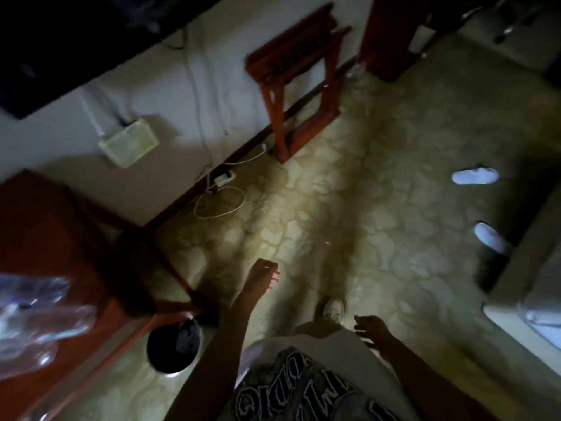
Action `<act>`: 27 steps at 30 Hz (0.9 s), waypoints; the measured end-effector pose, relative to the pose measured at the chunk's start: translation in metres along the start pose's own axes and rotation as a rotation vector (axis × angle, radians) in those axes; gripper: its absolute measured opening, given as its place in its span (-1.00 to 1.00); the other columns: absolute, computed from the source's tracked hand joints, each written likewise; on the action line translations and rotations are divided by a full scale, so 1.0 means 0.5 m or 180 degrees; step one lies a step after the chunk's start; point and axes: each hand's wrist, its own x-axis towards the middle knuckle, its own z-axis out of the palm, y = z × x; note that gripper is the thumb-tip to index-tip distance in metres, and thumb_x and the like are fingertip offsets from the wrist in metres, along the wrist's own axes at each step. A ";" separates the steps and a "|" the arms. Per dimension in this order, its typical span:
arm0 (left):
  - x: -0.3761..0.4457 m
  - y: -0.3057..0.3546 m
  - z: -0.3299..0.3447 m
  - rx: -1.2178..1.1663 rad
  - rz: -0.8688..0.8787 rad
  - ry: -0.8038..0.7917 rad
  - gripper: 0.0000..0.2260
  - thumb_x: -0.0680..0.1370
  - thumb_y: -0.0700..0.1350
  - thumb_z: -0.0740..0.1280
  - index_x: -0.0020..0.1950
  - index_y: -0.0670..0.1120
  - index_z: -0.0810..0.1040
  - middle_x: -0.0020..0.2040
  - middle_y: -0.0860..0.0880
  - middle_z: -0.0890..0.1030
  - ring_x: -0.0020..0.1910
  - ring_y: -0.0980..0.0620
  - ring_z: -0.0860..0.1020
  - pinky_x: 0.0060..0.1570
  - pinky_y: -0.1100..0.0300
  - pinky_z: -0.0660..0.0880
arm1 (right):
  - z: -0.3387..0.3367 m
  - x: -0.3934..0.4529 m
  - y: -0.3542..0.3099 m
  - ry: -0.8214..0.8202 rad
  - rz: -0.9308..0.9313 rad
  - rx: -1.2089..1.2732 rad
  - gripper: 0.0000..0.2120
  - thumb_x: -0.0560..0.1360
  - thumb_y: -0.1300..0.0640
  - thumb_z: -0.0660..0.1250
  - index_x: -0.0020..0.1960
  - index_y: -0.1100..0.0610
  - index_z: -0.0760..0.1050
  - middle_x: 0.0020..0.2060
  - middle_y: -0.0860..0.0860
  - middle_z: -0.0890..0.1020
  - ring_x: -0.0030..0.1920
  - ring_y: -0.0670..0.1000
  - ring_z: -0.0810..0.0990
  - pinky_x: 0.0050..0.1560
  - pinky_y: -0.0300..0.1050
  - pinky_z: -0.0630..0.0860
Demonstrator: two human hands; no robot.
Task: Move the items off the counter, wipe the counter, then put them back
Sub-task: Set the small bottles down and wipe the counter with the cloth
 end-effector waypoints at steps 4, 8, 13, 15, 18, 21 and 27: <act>0.070 0.083 0.119 0.0615 -0.0130 -0.0278 -0.76 0.63 -0.07 0.25 0.22 -0.18 0.47 -0.04 -0.10 0.64 -0.13 -0.02 0.62 -0.16 0.15 0.54 | -0.160 0.058 -0.083 -0.0041 0.0013 0.0311 -0.82 0.55 0.08 0.33 -0.14 0.15 0.44 -0.04 0.17 0.57 -0.10 0.11 0.54 -0.15 -0.09 0.44; 0.122 0.112 0.170 0.0885 -0.0640 -0.0214 -0.68 0.61 -0.07 0.31 0.26 -0.24 0.46 -0.06 -0.13 0.61 -0.18 -0.05 0.59 -0.17 0.15 0.49 | -0.316 0.106 -0.230 -0.0026 -0.0390 0.0365 -0.87 0.58 0.09 0.28 -0.06 0.16 0.45 -0.03 0.13 0.57 -0.02 0.10 0.53 -0.09 -0.08 0.43; 0.196 0.221 0.234 0.1031 -0.1106 -0.0166 -0.77 0.61 -0.11 0.28 0.14 -0.25 0.51 -0.11 -0.16 0.57 -0.23 -0.07 0.53 -0.20 0.17 0.42 | -0.484 0.178 -0.388 0.0313 -0.0825 0.0973 -0.90 0.58 0.15 0.26 -0.09 0.13 0.47 -0.06 0.13 0.57 -0.17 0.01 0.55 -0.20 -0.14 0.41; 0.237 0.290 0.274 0.1080 -0.1085 -0.0220 -0.88 0.63 -0.14 0.24 -0.02 -0.18 0.47 -0.14 -0.16 0.53 -0.25 -0.05 0.49 -0.22 0.20 0.36 | -0.530 0.208 -0.417 0.0421 -0.0832 0.1223 -0.90 0.58 0.10 0.27 -0.10 0.07 0.46 -0.04 0.12 0.60 -0.08 0.06 0.58 -0.19 -0.14 0.44; 0.346 0.396 0.354 0.1407 -0.1115 -0.0298 -0.81 0.63 -0.17 0.25 -0.18 -0.15 0.48 -0.23 -0.13 0.53 -0.36 -0.01 0.47 -0.30 0.22 0.30 | -0.584 0.269 -0.421 0.0497 -0.0466 0.1450 -0.88 0.58 0.05 0.27 -0.01 0.11 0.46 0.01 0.15 0.60 -0.02 0.09 0.58 -0.21 -0.12 0.45; 0.477 0.524 0.460 0.1944 -0.0891 -0.0409 -0.77 0.62 -0.19 0.25 -0.22 -0.20 0.54 -0.26 -0.13 0.56 -0.37 0.01 0.48 -0.44 0.25 0.35 | -0.627 0.320 -0.407 0.0559 -0.0054 0.1517 -0.68 0.59 0.02 0.25 0.21 0.24 0.42 0.06 0.20 0.57 -0.03 0.13 0.55 -0.22 -0.09 0.42; 0.677 0.912 0.731 0.2344 -0.0591 -0.0811 -0.74 0.60 -0.11 0.27 0.19 -0.26 0.54 -0.07 -0.16 0.61 -0.17 -0.09 0.58 -0.18 0.14 0.47 | -0.720 0.362 -0.437 0.0849 0.0772 0.2266 -0.63 0.60 0.09 0.22 0.24 0.37 0.41 -0.21 0.15 0.55 -0.24 0.10 0.52 -0.17 -0.03 0.42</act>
